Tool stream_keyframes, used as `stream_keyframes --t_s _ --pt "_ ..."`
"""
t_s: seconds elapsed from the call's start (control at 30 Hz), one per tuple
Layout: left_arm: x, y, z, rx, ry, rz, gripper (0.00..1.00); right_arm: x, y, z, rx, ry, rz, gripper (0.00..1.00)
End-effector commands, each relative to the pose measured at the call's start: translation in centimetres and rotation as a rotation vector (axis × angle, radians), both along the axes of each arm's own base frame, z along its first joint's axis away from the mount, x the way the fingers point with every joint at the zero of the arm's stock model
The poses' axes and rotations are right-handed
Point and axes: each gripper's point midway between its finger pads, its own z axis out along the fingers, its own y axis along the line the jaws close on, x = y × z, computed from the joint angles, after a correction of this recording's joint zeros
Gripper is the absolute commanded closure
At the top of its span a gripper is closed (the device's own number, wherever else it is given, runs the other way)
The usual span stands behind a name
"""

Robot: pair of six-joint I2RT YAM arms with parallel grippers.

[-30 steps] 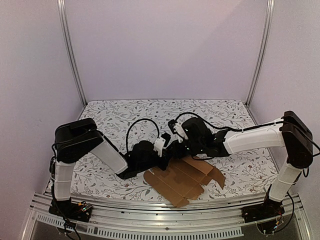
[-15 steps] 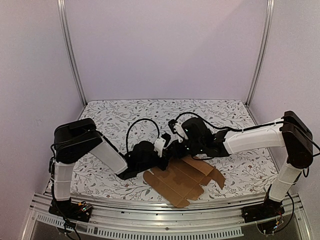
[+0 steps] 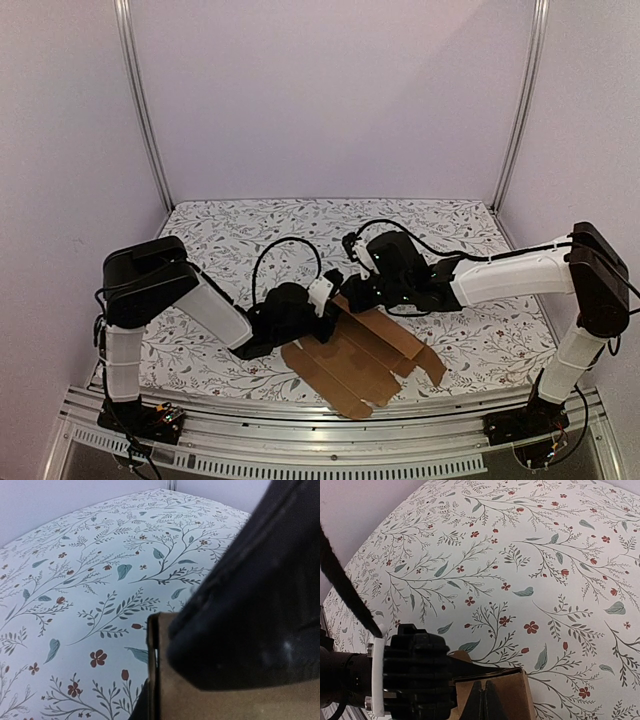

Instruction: Fold the paper box

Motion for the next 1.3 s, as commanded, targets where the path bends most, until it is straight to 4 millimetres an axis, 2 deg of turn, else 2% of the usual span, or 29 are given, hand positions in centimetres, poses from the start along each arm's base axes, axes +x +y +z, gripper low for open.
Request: stream_keyframes --t_s 0.0,0.2,0.4,0.73,0.83,0.97,1.27 --pt "-0.7 0.1 -0.2 0.052 -0.008 -0.001 1.00 0.3 -0.5 -1.4 -0.008 0.012 -0.032 1.00" --pt "-0.5 0.0 -0.6 0.063 -0.009 0.005 0.90 0.0 -1.1 -3.4 -0.043 0.032 -0.039 1.00" --pt "-0.2 0.0 -0.4 0.064 -0.025 0.033 0.77 -0.2 -1.3 -3.6 -0.041 0.041 -0.038 1.00" --pt "0.6 -0.8 0.4 0.032 -0.058 0.060 0.72 -0.4 -0.9 -3.4 -0.026 0.047 -0.025 1.00" --pt "0.6 -1.2 0.3 0.019 -0.054 0.050 0.75 -0.3 -0.9 -3.4 -0.026 0.048 -0.025 1.00" --pt "0.5 -1.5 0.0 0.019 -0.046 0.035 1.00 -0.4 -1.0 -3.4 -0.027 0.046 -0.026 1.00" --pt "0.5 -1.3 0.1 0.021 -0.056 0.040 1.00 -0.3 -0.9 -3.2 -0.022 0.045 -0.027 1.00"
